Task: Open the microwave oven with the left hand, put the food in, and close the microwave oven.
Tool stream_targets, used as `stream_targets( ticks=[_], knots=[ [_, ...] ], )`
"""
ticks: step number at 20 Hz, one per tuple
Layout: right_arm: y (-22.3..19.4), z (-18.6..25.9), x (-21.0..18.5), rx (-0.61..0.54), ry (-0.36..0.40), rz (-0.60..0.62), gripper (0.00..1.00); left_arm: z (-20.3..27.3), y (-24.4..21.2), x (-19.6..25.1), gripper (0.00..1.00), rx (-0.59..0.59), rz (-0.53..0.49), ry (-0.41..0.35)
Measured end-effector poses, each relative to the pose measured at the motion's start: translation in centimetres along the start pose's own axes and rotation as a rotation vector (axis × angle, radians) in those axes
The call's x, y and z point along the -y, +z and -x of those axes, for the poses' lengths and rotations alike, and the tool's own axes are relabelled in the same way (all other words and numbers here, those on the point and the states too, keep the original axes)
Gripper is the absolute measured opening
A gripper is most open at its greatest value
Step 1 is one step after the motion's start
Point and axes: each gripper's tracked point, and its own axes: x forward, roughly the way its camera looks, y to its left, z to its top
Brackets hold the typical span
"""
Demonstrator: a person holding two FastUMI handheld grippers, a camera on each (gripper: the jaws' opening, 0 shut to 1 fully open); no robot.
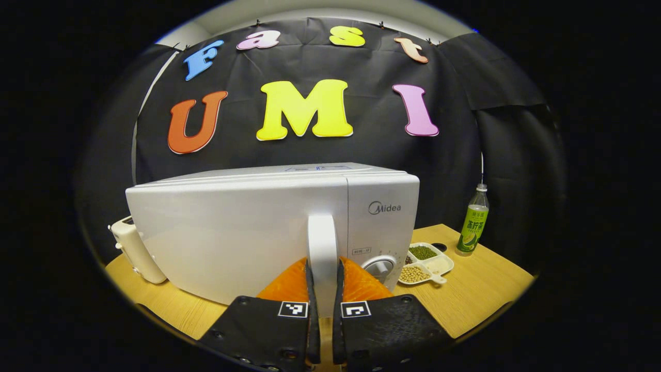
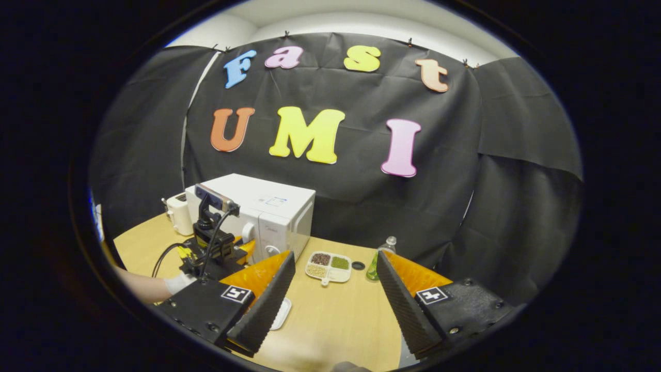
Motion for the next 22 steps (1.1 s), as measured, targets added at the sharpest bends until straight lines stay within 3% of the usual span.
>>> stream_targets(
  ticks=[3, 5, 10, 17, 22],
  knots=[
    [0.1, 0.2, -0.5, 0.000, 0.001, 0.023, 1.00, 1.7, 0.1, 0.0, 0.07, 0.054, -0.029, -0.023],
    [0.1, 0.2, -1.0, 0.000, 0.007, 0.010, 1.00, 3.2, -0.8, -0.4, 0.07, 0.025, 0.025, -0.036],
    [0.2, 0.8, -4.0, 0.009, 0.021, 0.029, 0.97, 11.2, -2.1, -2.7, 0.07, -0.012, 0.019, -0.041],
    [-0.8, 2.7, -8.5, -0.007, -0.005, -0.016, 1.00, 20.2, -3.0, -10.3, 0.37, -0.049, 0.002, -0.011],
    [-2.6, 3.8, -10.5, -0.037, -0.047, -0.026, 1.00, 24.5, -3.6, -15.8, 0.48, -0.073, -0.017, 0.000]
  ],
)
